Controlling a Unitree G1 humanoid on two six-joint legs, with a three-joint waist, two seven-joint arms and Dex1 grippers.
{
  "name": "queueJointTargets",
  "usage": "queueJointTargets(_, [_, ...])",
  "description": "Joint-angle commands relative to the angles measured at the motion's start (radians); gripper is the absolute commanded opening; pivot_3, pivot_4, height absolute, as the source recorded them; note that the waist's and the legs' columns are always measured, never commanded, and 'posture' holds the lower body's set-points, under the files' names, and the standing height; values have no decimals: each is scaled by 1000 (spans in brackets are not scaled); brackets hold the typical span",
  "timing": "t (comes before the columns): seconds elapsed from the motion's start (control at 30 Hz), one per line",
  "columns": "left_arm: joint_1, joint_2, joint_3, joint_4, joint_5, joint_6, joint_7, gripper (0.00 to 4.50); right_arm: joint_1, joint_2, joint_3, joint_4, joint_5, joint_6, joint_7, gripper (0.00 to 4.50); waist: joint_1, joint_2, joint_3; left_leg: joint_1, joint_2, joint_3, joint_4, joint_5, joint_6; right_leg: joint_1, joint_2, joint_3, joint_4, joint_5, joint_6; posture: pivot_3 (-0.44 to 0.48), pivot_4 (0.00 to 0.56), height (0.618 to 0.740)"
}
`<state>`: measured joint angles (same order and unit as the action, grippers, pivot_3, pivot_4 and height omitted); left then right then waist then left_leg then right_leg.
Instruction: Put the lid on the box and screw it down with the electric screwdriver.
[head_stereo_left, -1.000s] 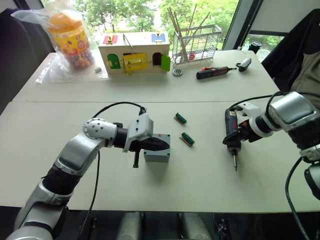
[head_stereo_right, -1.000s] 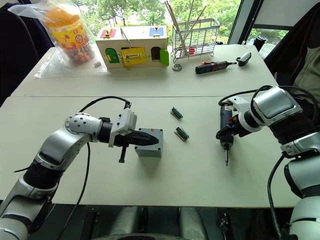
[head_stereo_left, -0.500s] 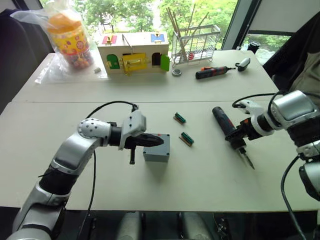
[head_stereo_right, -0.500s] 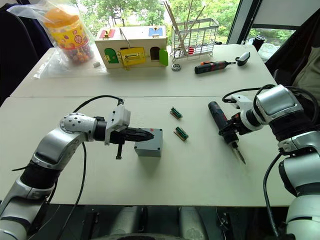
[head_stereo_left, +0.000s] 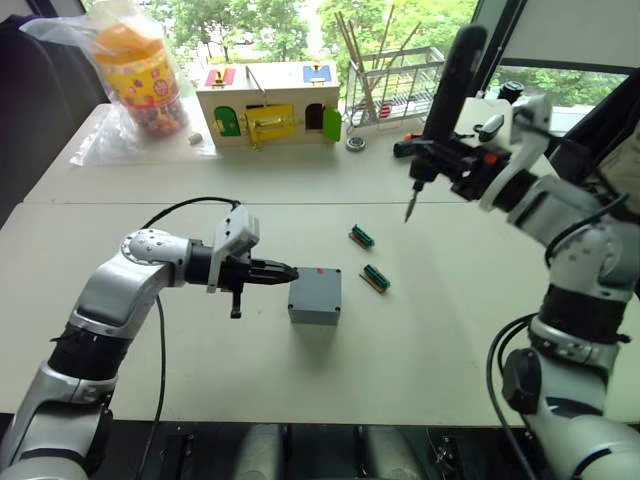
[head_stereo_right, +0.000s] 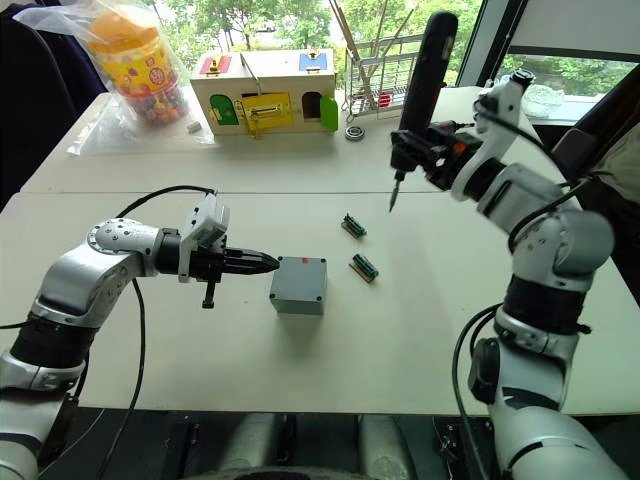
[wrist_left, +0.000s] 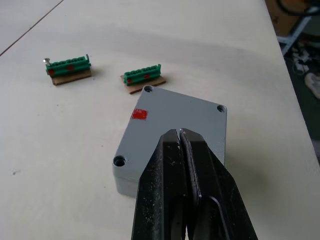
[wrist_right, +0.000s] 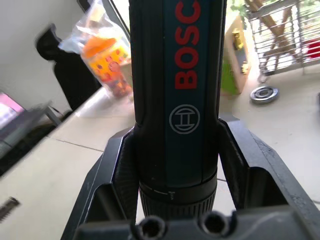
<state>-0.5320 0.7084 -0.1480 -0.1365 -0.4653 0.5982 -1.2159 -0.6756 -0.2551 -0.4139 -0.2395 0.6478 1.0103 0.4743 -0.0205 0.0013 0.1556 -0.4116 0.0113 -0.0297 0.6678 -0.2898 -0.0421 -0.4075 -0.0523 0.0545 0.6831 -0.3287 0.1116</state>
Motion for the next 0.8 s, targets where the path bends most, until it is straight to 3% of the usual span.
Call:
queueJointTargets(0.03, [-30, -12, -13, -8, -2, 7, 0, 0, 38, 95, 38, -216, 130, -98, -4, 1830, -3, 1, 0, 0, 0, 0, 0, 0, 0, -1, 1, 0, 1, 0, 0, 0, 150, 736])
queueJointTargets(0.17, [-39, -16, -38, 1, 14, 4, -7, 0, 147, 75, 214, -283, 66, -170, 48, 1830, 0, 0, 0, 0, 0, -2, 0, 1, -2, 0, 2, -1, 2, 0, 0, 0, 150, 736])
queueJointTargets(0.33, [-35, -5, -111, 71, 124, -88, -22, 0, 209, 49, 322, -254, 2, -281, 74, 1830, -2, 0, 0, 3, -2, -2, 0, 0, -1, 1, 2, -1, 0, 0, 0, 0, 150, 736])
queueJointTargets(0.8, [-44, -49, -116, 135, 158, -132, -17, 0, 256, 6, 400, -155, -106, -442, 86, 1830, 0, 0, 0, 3, -2, -2, 0, 0, -1, 2, 2, -1, 0, 0, 0, 0, 150, 736])
